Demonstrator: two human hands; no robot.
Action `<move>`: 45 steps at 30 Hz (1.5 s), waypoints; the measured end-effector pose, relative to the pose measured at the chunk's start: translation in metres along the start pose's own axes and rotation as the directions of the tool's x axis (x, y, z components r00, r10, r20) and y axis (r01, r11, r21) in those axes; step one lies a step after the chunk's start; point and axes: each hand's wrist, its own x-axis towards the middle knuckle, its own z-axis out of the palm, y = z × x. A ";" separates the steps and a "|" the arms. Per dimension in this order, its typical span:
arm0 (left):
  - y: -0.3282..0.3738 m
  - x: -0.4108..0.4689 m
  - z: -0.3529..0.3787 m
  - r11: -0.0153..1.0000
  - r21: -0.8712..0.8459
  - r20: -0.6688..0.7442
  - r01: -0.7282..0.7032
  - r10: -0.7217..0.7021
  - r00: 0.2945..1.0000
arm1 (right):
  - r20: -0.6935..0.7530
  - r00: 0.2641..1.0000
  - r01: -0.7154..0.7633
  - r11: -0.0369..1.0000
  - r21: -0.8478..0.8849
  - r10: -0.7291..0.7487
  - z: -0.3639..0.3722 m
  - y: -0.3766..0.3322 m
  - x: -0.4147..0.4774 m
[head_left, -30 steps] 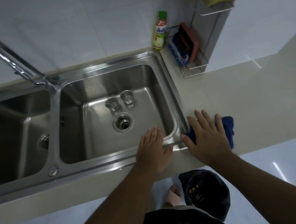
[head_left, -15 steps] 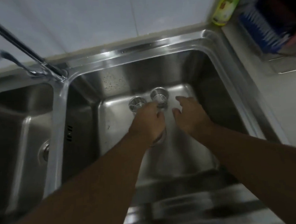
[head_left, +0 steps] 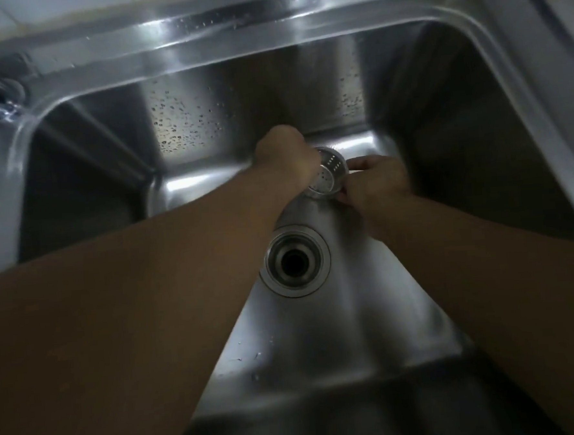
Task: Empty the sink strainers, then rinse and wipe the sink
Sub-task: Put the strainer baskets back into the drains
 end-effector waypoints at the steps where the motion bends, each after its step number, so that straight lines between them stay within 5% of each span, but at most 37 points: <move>1: 0.002 -0.007 0.002 1.000 -0.008 0.016 -0.015 0.015 1.000 | -0.002 1.000 -0.007 0.999 0.039 0.007 -0.005 0.001 -0.003; 6: -0.022 -0.062 -0.002 0.977 -0.214 0.002 0.009 -0.009 1.000 | 0.057 0.994 0.088 0.996 0.012 -0.088 -0.027 0.009 -0.046; 10: -0.069 -0.103 -0.003 0.849 -0.463 0.072 0.255 -0.250 0.965 | 0.192 0.961 0.238 0.949 -0.209 -0.199 -0.024 0.034 -0.078; 15: -0.099 -0.109 0.012 0.799 -0.473 0.163 0.371 -0.334 0.928 | 0.226 0.951 0.278 0.899 -0.337 -0.210 -0.012 0.055 -0.076; 20: -0.107 -0.105 0.010 0.970 -0.127 0.133 0.208 -0.191 0.973 | 0.278 0.936 0.321 0.844 -0.429 -0.215 -0.005 0.063 -0.076; 23: -0.116 -0.106 0.010 0.990 0.116 0.166 0.074 -0.093 0.982 | 0.347 0.913 0.367 0.799 -0.476 -0.213 -0.003 0.062 -0.078; 25: -0.118 -0.104 0.006 0.994 0.109 0.103 0.025 -0.036 0.994 | 0.374 0.902 0.389 0.783 -0.485 -0.216 -0.001 0.054 -0.077; 29: -0.105 -0.086 -0.018 0.991 -0.110 -0.295 -0.071 0.035 0.955 | 0.274 0.899 0.426 0.829 -0.363 -0.341 0.017 0.023 -0.070; 32: -0.095 -0.057 -0.030 0.985 -0.158 -0.383 -0.072 0.006 0.924 | 0.210 0.928 0.352 0.912 -0.212 -0.309 0.040 -0.001 -0.061; 38: -0.099 -0.023 -0.022 0.957 -0.274 -0.305 0.095 -0.180 0.935 | 0.217 0.973 0.112 0.982 -0.152 -0.078 0.059 -0.011 -0.052; 45: -0.103 -0.078 -0.034 0.895 -0.415 -0.254 0.165 -0.288 0.923 | 0.326 0.944 -0.063 0.996 0.060 0.040 0.015 -0.002 -0.097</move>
